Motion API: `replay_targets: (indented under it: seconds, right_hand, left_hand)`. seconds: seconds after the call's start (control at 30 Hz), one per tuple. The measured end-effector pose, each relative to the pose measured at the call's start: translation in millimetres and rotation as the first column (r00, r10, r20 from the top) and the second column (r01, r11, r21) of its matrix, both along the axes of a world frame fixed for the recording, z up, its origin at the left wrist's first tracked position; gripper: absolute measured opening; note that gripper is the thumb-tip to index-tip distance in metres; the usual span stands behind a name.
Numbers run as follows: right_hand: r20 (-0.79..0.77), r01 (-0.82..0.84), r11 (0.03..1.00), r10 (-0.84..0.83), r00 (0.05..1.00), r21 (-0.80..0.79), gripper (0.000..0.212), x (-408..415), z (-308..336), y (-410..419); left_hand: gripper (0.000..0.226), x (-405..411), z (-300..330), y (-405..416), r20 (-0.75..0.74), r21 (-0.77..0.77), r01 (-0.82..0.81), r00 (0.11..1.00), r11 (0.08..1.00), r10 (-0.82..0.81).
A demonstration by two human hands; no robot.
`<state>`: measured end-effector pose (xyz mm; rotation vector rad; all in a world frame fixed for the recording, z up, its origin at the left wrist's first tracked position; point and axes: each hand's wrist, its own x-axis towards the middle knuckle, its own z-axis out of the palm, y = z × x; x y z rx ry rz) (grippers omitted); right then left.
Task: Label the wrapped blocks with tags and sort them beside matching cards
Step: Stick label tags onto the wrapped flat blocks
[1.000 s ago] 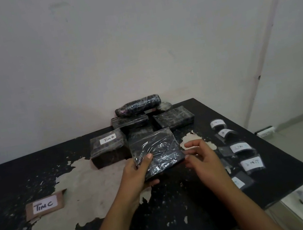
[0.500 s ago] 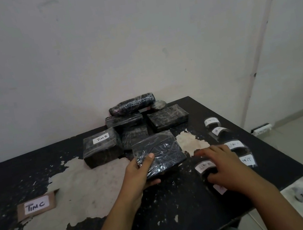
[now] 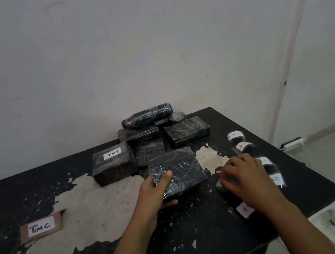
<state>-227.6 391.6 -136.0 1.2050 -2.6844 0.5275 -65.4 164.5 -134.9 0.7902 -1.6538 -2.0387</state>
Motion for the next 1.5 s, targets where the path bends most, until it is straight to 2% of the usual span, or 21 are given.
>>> replay_targets:
  seconds: [0.1, 0.17, 0.23, 0.3, 0.43, 0.53, 0.63, 0.83, 1.17, 1.5]
  right_hand:
    - [-0.049, 0.034, 0.983, -0.044, 0.998, -0.179, 0.012, 4.3, 10.7, -5.2]
    - [-0.012, 0.06, 0.946, -0.067, 0.998, -0.32, 0.01, 8.0, 23.0, -10.5]
    - [0.184, 0.107, 0.892, -0.027, 0.983, -0.439, 0.015, 11.6, 32.2, -17.8]
    - [0.378, 0.168, 0.833, 0.053, 0.924, -0.527, 0.014, 16.7, 37.6, -26.5]
    - [0.579, 0.245, 0.759, 0.206, 0.789, -0.603, 0.004, 32.5, 42.1, -41.6]
    - [0.616, 0.24, 0.758, 0.258, 0.745, -0.607, 0.007, 40.9, 41.0, -51.5]
    - [0.593, 0.169, 0.8, 0.267, 0.759, -0.576, 0.01, 45.2, 41.4, -61.2]
    - [0.501, -0.013, 0.865, 0.303, 0.811, -0.502, 0.012, 55.4, 51.7, -80.8]
    - [0.464, -0.069, 0.884, 0.308, 0.831, -0.462, 0.02, 64.5, 49.7, -110.5]
    - [0.507, -0.175, 0.899, 0.377, 0.775, -0.401, 0.017, 58.9, 58.1, -111.9]
  left_hand:
    - [0.029, 2.3, 2.6, -1.6, -0.003, 0.009, -0.021, 1.0, 1.0, 0.021]
    - [0.023, 4.3, 4.9, -2.7, -0.007, 0.003, -0.03, 1.0, 1.0, 0.03]
    - [0.02, 5.4, 5.2, -4.9, 0.001, -0.009, -0.04, 0.999, 0.999, 0.04]
    - [0.018, 7.1, 5.3, -6.7, 0.013, -0.027, -0.053, 0.999, 0.998, 0.053]
    - [0.023, 10.8, 6.3, -10.9, 0.044, -0.094, -0.031, 0.998, 0.995, 0.036]
    - [0.025, 15.3, 8.8, -14.9, 0.066, -0.139, 0.001, 0.998, 0.99, 0.008]
    - [0.029, 20.2, 15.7, -16.0, 0.099, -0.194, 0.031, 0.995, 0.98, -0.012]
    - [0.072, 28.2, 22.1, -18.5, 0.158, -0.178, 0.057, 0.987, 0.982, -0.028]
    - [0.075, 29.4, 10.7, -22.9, 0.144, -0.142, 0.072, 0.988, 0.987, -0.051]
    - [0.09, 34.1, 11.2, -32.5, 0.168, -0.078, 0.01, 0.986, 0.997, 0.004]
